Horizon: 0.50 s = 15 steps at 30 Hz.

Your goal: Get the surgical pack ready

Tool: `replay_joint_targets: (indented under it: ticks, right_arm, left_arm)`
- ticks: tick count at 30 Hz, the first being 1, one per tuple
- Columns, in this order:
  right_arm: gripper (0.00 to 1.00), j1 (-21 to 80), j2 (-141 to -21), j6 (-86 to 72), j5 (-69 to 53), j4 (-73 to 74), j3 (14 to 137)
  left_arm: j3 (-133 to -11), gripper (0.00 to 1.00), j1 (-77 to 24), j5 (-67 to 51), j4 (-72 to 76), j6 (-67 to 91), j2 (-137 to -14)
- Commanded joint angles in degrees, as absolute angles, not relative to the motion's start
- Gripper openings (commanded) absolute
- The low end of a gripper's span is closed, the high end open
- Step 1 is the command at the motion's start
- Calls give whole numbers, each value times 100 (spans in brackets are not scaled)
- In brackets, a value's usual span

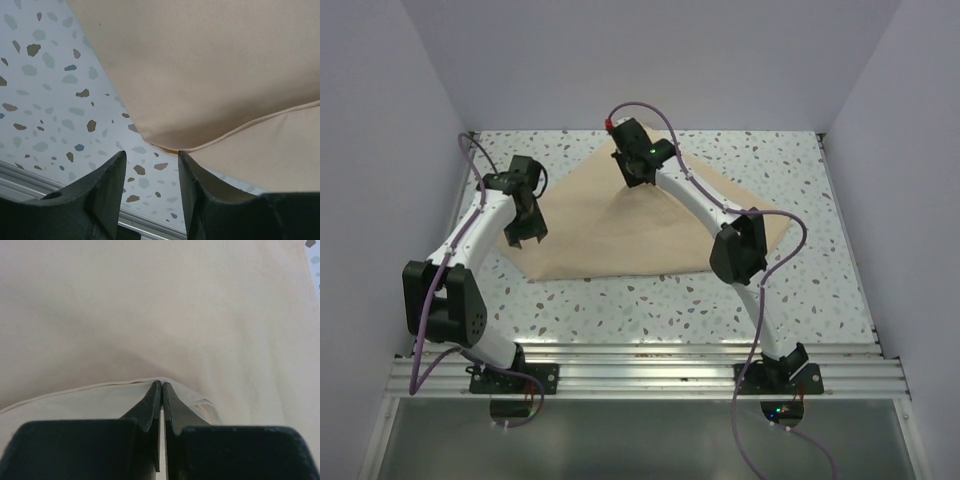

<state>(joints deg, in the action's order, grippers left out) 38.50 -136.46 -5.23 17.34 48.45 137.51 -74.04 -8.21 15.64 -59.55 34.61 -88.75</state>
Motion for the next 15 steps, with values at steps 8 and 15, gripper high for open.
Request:
replay_joint_targets:
  ticks: [8, 15]
  right_arm:
    - [0, 3788, -13992, -439, 1363, 4316, 14431]
    - [0, 3701, -14071, -448, 1423, 4237, 14414]
  left_arm:
    - [-7488, 50, -694, 1714, -5775, 3252, -8877]
    - [-7427, 50, -668, 1635, -5695, 3270, -8851]
